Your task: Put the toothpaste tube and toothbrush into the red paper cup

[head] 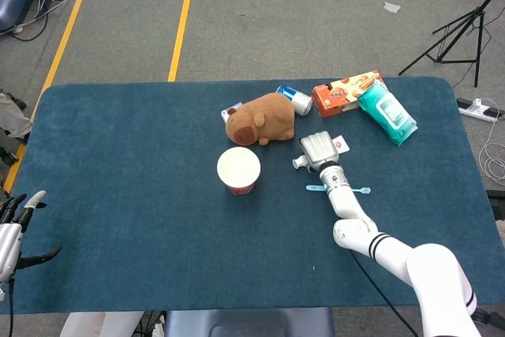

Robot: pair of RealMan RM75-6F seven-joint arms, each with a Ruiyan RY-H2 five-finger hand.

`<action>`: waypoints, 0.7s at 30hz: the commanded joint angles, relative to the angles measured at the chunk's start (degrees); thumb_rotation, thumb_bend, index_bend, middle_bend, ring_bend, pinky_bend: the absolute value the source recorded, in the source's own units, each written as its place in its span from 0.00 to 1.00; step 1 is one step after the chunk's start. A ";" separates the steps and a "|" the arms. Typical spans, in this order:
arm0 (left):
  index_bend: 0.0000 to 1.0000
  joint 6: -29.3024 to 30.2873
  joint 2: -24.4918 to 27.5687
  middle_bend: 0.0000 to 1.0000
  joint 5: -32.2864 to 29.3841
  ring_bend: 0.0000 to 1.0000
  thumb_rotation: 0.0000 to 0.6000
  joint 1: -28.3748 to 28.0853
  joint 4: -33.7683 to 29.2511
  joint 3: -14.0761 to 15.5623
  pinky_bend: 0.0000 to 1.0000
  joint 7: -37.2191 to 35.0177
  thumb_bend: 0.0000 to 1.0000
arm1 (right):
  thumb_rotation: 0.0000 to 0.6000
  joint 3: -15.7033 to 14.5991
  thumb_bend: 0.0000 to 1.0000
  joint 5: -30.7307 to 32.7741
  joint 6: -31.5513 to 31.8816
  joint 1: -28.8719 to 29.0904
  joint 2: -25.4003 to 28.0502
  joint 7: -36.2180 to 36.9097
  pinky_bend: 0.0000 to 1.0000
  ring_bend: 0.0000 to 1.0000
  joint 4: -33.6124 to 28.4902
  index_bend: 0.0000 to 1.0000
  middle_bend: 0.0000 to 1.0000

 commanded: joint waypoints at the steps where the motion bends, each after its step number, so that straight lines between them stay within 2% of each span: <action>1: 0.07 -0.01 0.01 0.27 0.00 0.09 1.00 0.01 -0.02 0.01 0.08 0.03 0.00 | 1.00 0.07 0.16 0.45 -0.33 0.09 0.01 0.03 1.00 1.00 -0.07 0.47 1.00; 21: 0.07 -0.25 0.00 0.27 -0.08 0.09 1.00 -0.03 -0.06 0.06 0.09 0.25 0.00 | 1.00 -0.35 0.21 1.35 0.56 0.13 0.32 0.03 1.00 1.00 -0.95 0.60 1.00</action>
